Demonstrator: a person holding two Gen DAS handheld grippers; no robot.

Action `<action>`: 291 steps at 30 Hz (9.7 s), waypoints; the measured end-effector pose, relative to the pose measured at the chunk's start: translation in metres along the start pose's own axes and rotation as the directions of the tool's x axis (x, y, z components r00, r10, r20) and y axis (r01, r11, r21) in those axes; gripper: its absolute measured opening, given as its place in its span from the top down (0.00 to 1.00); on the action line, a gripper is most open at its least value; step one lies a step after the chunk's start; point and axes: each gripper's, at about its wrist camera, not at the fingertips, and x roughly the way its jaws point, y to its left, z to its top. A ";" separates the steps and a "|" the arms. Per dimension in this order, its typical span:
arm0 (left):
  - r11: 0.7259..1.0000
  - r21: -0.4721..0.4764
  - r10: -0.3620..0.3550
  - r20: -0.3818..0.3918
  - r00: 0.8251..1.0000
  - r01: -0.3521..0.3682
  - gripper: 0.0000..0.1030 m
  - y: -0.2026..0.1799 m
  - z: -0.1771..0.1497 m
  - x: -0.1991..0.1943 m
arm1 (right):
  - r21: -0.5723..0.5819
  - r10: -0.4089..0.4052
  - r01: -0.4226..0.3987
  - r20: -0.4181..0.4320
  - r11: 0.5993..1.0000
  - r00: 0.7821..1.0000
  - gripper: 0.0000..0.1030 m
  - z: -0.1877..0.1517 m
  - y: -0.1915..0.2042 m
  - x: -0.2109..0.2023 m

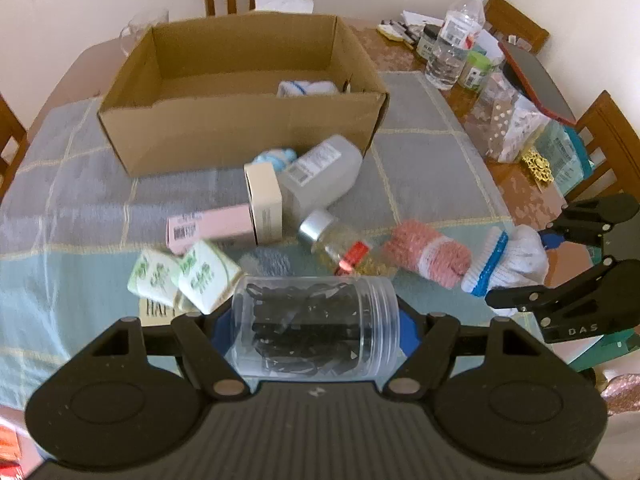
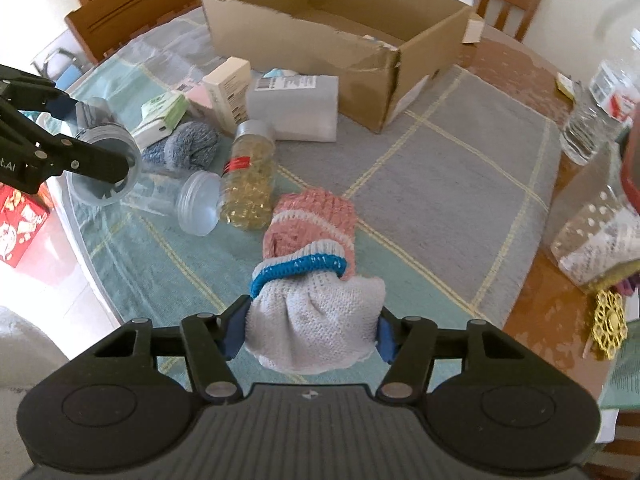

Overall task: Organize objects
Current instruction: 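Carry the jar and glove into the box and open both tools, then withdraw both tools from the box toward the remaining items, then grasp the C&S tissue pack with the left tool while the right tool grasps the pink sock, then carry the tissue pack and pink sock toward the cardboard box, then open the left tool over the box while the right tool releases the pink sock, then withdraw both tools from the box back toward the towel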

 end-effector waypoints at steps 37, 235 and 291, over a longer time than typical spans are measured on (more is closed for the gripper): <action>0.995 0.071 0.070 0.097 0.993 -0.077 0.27 0.123 0.210 0.078 | 0.094 -0.108 0.088 0.241 0.992 0.965 0.24 0.231 -0.002 0.024; 0.976 0.181 -0.149 0.131 0.980 0.124 0.13 0.079 0.187 0.051 | 0.152 -0.119 0.075 0.305 0.986 0.945 0.35 0.205 -0.054 0.007; 0.987 -0.065 0.151 0.127 0.980 -0.144 0.04 0.134 0.053 0.017 | 0.102 -0.124 0.102 0.251 0.990 0.960 0.00 0.229 -0.038 0.047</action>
